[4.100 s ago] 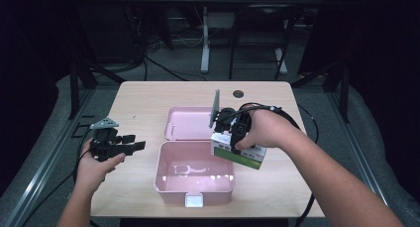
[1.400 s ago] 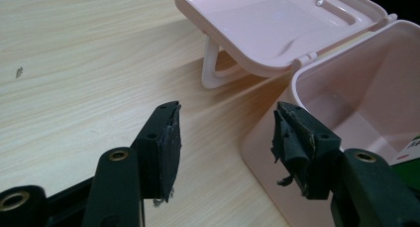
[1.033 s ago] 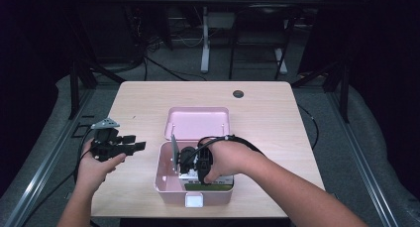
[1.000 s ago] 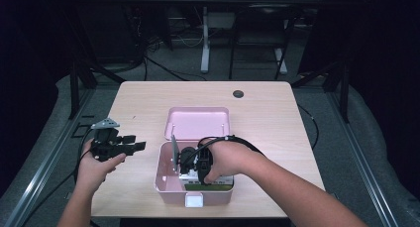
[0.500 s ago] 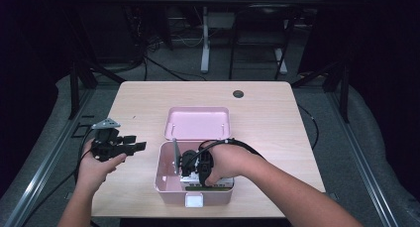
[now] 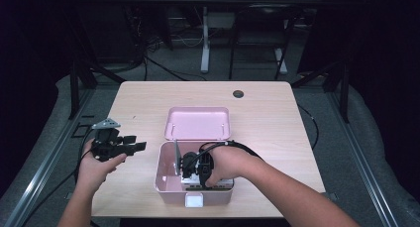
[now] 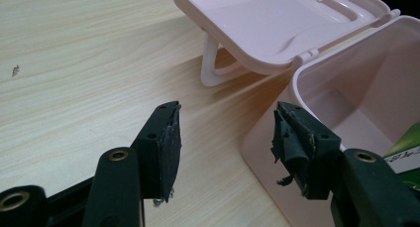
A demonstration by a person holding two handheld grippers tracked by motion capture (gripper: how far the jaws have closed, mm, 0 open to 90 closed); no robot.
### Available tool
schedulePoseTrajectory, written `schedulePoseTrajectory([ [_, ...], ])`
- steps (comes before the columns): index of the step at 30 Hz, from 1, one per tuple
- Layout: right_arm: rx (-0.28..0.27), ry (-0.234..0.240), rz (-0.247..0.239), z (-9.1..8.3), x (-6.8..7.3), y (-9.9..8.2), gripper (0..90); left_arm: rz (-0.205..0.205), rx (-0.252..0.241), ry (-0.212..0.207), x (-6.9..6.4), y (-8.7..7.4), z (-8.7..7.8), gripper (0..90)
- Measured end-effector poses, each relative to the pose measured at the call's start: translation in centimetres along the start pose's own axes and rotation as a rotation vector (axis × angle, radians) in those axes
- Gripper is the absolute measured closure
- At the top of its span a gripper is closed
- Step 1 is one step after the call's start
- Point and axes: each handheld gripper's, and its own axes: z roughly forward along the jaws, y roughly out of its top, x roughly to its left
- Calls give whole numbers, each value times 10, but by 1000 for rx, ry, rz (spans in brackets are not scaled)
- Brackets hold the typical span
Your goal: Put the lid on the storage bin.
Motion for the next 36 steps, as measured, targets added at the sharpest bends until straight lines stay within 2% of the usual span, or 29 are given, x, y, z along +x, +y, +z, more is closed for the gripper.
schedulePoseTrajectory([
  [24, 13, 22, -8, 19, -3, 3, 615, 0, 5, -4, 1, 0, 2, 440],
  [36, 1, 45, 16, 28, -7, 0, 615, 1, 11, -2, 0, -1, 4, 440],
])
